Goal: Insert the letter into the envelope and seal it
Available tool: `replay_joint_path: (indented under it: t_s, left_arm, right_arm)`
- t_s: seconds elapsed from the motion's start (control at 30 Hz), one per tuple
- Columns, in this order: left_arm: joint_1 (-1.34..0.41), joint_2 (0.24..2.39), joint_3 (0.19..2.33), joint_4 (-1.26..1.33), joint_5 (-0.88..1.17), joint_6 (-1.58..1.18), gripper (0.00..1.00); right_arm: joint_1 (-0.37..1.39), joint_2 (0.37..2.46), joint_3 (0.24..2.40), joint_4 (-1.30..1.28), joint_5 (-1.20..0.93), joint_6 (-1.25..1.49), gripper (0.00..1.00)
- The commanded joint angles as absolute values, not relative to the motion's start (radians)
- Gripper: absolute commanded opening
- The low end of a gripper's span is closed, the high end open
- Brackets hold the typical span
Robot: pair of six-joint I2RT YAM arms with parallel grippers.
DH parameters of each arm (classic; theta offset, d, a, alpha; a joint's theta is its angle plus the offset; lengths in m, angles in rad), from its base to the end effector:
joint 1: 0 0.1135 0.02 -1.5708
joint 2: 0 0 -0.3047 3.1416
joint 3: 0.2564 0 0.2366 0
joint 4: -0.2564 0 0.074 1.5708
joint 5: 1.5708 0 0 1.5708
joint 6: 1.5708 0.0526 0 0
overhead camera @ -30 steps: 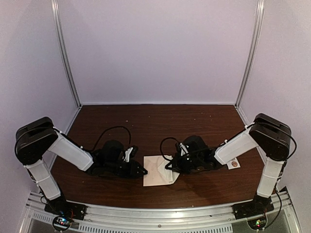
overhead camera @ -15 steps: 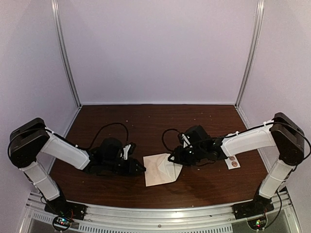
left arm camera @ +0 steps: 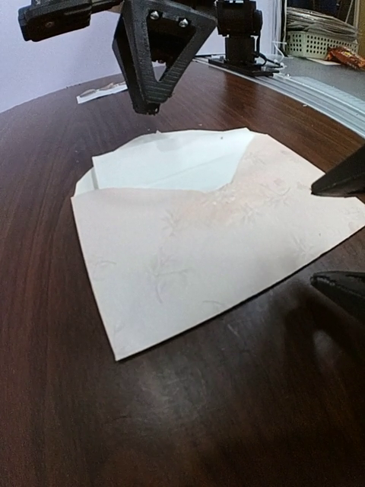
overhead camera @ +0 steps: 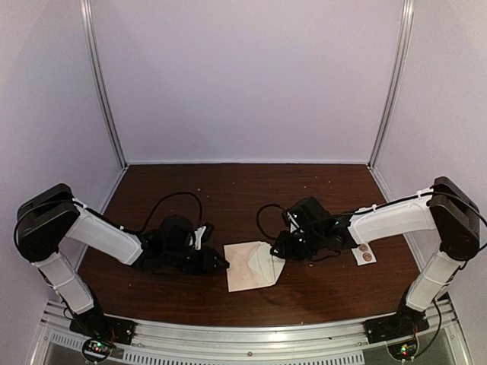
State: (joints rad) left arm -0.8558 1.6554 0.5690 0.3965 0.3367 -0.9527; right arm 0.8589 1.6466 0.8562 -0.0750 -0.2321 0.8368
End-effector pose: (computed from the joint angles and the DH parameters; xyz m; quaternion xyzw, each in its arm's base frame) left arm 0.1841 -0.2385 0.1638 0.0282 0.8942 -0.4241 0.1407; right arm 0.2050 0.2562 0.2016 -0.0503 0.9316 0.3292 0.1455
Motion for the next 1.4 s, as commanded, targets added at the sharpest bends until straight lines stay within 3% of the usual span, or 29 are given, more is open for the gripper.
replay_joint_path:
  t_s: [0.0, 0.43, 0.73, 1.37]
  left_arm:
    - [-0.848, 1.686, 0.594, 0.451, 0.347, -0.952, 0.33]
    - [-0.848, 1.737, 0.604, 0.468, 0.359, -0.951, 0.30]
    - [-0.848, 1.752, 0.605, 0.471, 0.362, -0.949, 0.30]
    - [-0.848, 1.759, 0.603, 0.483, 0.368, -0.953, 0.30]
  right_arm:
    - [0.871, 1.697, 0.848, -0.022, -0.259, 0.838, 0.26]
    - [0.873, 1.758, 0.867, -0.005, -0.263, 0.833, 0.16]
    - [0.877, 1.791, 0.875, 0.024, -0.287, 0.829, 0.00]
    - [0.920, 1.864, 0.936, 0.065, -0.340, 0.829, 0.00]
